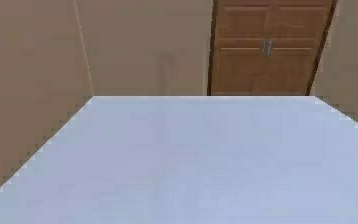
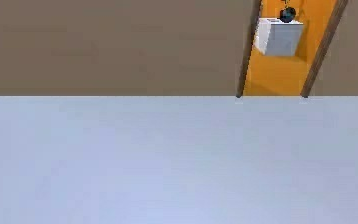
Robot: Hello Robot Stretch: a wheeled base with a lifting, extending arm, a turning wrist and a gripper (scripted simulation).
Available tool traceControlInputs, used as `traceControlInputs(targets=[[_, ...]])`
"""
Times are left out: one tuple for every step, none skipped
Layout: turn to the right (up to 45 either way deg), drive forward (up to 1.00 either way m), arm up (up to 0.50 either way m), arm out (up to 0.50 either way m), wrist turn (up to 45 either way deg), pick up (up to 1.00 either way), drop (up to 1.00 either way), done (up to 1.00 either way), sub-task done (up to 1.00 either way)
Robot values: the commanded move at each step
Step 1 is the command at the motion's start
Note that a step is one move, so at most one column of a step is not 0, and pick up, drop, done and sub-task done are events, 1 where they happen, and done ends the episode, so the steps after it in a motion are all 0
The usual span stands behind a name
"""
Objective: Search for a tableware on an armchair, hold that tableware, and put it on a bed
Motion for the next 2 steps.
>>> traceControlInputs(targets=[[45.0,0.00,0.00,0.00,0.0,0.00,0.00,0.00,0.00],[45.0,0.00,0.00,0.00,0.0,0.00,0.00,0.00,0.00]])
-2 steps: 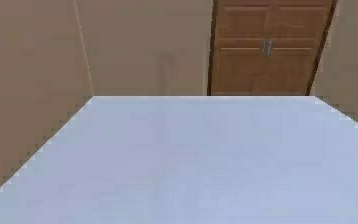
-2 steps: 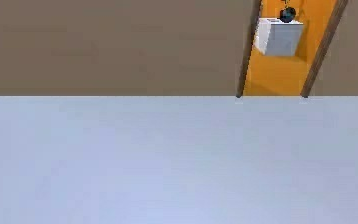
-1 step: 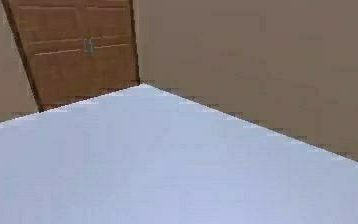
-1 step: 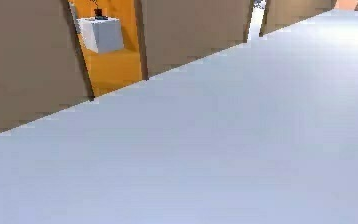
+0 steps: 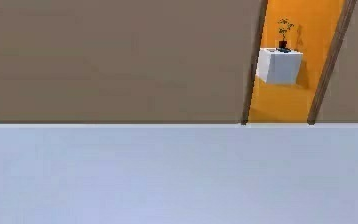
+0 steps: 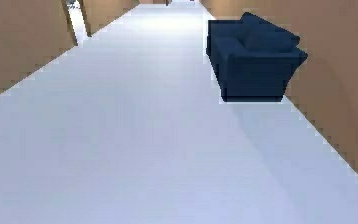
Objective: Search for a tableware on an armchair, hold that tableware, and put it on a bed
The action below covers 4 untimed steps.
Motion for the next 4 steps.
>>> traceControlInputs(targets=[[36.0,0.00,0.00,0.00,0.0,0.00,0.00,0.00,0.00],[0.0,1.00,0.00,0.00,0.0,0.00,0.00,0.00,0.00],[0.0,1.00,0.00,0.00,0.0,0.00,0.00,0.00,0.00],[3.0,0.00,0.00,0.00,0.0,0.00,0.00,0.00,0.00]])
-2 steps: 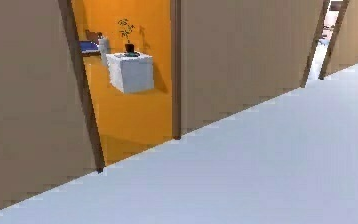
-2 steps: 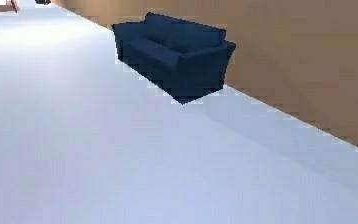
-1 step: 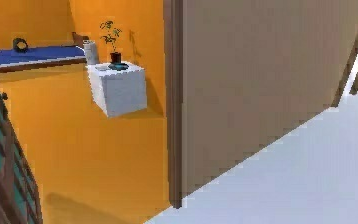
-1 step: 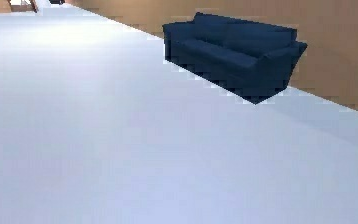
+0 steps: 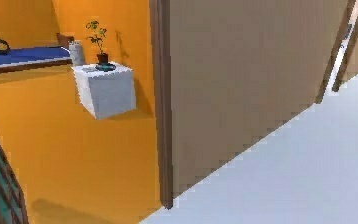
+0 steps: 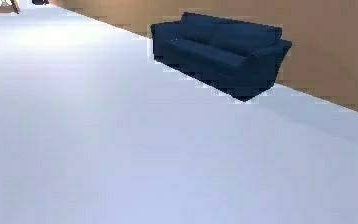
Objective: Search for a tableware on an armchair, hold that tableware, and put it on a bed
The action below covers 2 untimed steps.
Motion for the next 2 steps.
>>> traceControlInputs(targets=[[0.0,0.45,0.00,0.00,0.0,0.00,0.00,0.00,0.00],[-42.0,0.00,0.00,0.00,0.0,0.00,0.00,0.00,0.00]])
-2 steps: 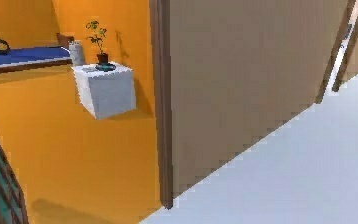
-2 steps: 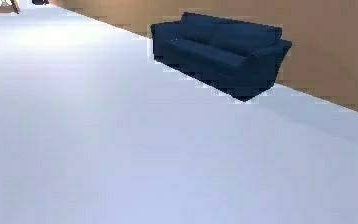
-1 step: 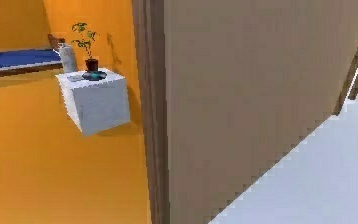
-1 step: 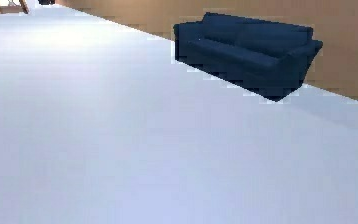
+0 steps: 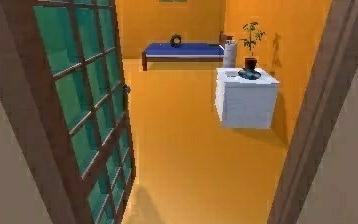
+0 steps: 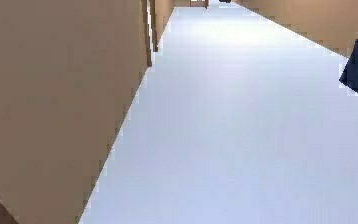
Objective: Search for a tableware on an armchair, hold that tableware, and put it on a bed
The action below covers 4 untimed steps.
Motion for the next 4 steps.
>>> traceControlInputs(targets=[[0.0,1.00,0.00,0.00,0.0,0.00,0.00,0.00,0.00],[-6.0,0.00,0.00,0.00,0.0,0.00,0.00,0.00,0.00],[0.0,0.70,0.00,0.00,0.0,0.00,0.00,0.00,0.00],[-39.0,0.00,0.00,0.00,0.0,0.00,0.00,0.00,0.00]])
